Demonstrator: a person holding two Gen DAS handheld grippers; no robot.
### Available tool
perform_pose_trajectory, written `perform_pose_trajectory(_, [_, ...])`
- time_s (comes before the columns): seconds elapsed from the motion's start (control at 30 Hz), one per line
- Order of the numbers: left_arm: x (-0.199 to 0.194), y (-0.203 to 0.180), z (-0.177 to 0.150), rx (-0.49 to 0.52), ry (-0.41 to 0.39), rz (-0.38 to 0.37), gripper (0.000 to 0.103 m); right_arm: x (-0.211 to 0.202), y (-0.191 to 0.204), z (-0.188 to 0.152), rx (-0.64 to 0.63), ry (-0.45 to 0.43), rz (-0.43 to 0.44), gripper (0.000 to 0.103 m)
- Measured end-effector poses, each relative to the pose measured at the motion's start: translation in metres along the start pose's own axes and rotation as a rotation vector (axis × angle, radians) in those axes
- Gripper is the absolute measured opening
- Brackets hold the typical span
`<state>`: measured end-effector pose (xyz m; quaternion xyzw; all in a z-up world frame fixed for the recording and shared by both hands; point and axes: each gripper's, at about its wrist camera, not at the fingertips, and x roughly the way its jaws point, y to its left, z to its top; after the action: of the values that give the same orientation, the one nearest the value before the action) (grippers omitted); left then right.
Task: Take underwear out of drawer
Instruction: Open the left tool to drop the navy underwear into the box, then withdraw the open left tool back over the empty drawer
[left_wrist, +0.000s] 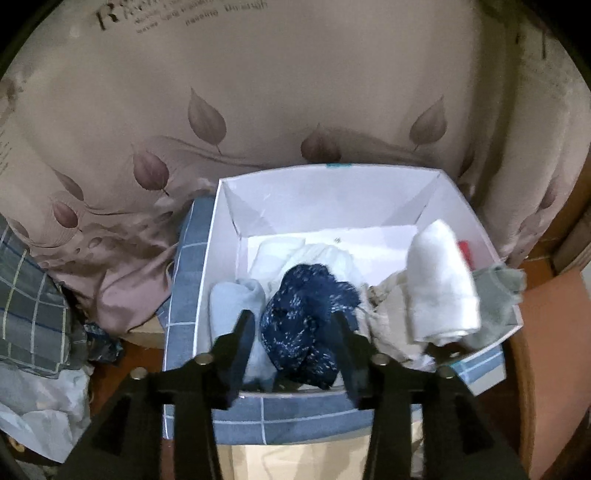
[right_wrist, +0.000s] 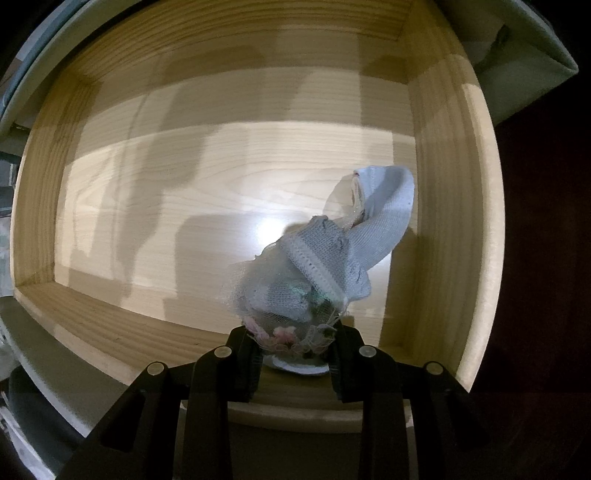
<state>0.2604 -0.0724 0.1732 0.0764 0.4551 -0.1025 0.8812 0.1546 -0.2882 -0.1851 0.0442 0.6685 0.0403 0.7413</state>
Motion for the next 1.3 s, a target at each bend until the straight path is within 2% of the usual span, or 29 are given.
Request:
perform_pose_trajectory(0.17, [-0.034, 0.008, -0.008, -0.01, -0.037, -0.01, 0.046, 0.0, 0.004, -0.001, 0.0, -0.001, -0.009, 0.027])
perform_pose_trajectory(0.3, [-0.052, 0.014, -0.025, 0.021, -0.043, 0.015, 0.047, -0.002, 0.008, -0.001, -0.004, -0.011, -0.024, 0.027])
perform_pose_trajectory(0.5, [-0.064, 0.034, -0.073, 0.009, -0.037, 0.038, 0.047, -0.007, 0.016, -0.006, -0.007, -0.041, -0.035, 0.027])
perform_pose_trajectory(0.7, [-0.041, 0.047, -0.143, -0.026, 0.026, 0.103, 0.048, -0.012, 0.026, -0.01, -0.029, -0.072, -0.062, 0.027])
perform_pose_trajectory(0.83, [-0.019, 0.042, -0.186, -0.024, 0.068, 0.138, 0.048, -0.014, 0.03, -0.015, -0.034, -0.089, -0.066, 0.027])
perform_pose_trajectory(1.07, [0.015, 0.026, -0.232, -0.045, 0.13, 0.133, 0.048, -0.023, 0.033, -0.025, -0.055, -0.146, -0.072, 0.027])
perform_pose_trajectory(1.3, [0.035, 0.016, -0.255, -0.074, 0.151, 0.121, 0.048, -0.041, 0.037, -0.037, -0.075, -0.228, -0.032, 0.027])
